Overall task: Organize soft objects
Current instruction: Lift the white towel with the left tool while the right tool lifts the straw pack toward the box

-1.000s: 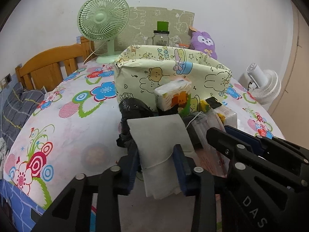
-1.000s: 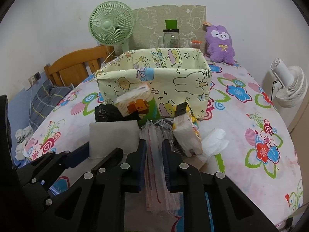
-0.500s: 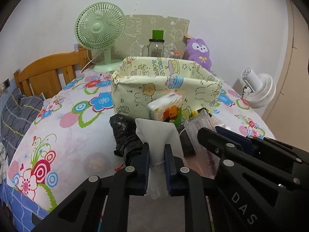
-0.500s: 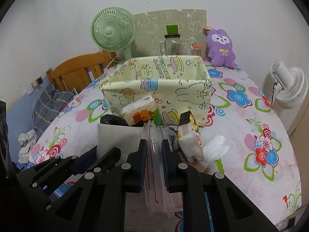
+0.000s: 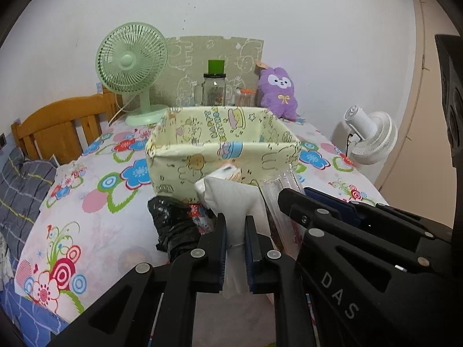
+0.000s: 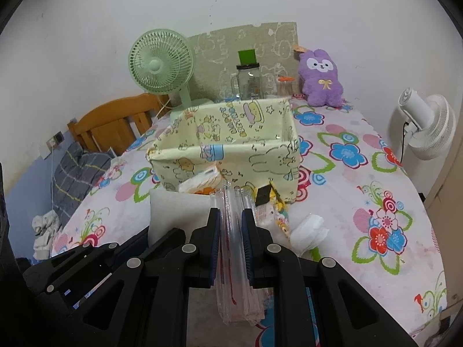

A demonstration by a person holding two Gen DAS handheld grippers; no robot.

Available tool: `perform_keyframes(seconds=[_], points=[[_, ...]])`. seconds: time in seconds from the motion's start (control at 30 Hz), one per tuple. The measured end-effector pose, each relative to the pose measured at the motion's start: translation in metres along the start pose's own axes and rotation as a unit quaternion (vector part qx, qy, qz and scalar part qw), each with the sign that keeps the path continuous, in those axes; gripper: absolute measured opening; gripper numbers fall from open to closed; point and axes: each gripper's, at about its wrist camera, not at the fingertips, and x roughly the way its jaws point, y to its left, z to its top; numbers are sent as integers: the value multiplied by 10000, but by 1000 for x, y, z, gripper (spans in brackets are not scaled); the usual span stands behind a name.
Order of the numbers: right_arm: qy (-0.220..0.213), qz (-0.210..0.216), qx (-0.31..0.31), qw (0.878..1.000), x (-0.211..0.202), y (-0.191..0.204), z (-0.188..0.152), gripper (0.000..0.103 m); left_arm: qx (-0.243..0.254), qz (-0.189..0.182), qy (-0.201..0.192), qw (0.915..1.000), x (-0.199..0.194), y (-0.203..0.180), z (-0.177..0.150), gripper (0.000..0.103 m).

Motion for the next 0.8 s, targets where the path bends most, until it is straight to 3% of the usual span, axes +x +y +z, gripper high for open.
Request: perform_keyframes(seconds=[0.8], points=[[-526,-173,118,9984,-44,1,46,18,170,79,-456,9988,-34,-11,48,8]])
